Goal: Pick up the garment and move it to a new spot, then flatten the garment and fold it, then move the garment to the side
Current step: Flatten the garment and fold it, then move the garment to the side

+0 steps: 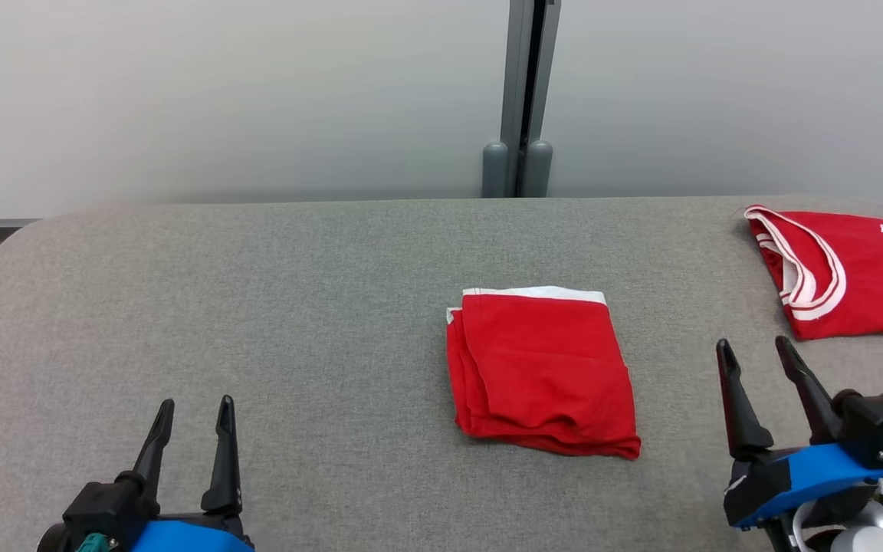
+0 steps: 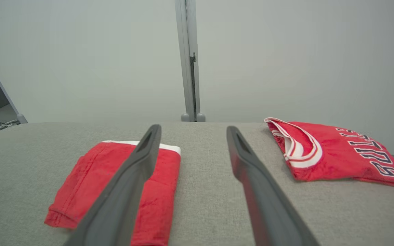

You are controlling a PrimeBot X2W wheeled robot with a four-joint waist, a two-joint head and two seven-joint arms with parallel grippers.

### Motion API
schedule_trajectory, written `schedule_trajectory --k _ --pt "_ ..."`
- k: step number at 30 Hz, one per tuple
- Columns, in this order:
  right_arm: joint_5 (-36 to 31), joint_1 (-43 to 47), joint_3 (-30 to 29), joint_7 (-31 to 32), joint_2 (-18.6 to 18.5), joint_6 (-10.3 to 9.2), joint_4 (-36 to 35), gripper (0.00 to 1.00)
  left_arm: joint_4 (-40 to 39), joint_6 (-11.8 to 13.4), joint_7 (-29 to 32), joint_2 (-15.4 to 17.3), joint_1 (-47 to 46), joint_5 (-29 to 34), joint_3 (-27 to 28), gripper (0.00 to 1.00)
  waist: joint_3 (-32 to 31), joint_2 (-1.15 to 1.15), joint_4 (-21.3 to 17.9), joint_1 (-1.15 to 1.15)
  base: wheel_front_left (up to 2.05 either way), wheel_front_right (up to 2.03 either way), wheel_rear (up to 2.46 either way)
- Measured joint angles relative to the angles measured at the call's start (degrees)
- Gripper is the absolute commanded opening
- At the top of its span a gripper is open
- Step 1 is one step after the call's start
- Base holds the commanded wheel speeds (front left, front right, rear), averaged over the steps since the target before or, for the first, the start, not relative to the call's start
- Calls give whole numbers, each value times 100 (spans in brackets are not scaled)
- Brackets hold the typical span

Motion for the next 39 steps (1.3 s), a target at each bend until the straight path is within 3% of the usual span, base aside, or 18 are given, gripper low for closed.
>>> schedule_trajectory --k 28,33,39 --pt "188 177 -89 -109 0 -1 446 100 -175 209 190 112 124 -141 -14 100 -166 0 -68 1 0 0 0" --pt "144 46 67 230 1 -1 470 100 -265 219 227 121 129 -177 -41 100 -93 0 -33 1 0 0 0" --pt "216 -765 109 1209 -13 0 563 100 -324 216 232 118 46 -178 -104 100 73 1 100 1 0 0 0"
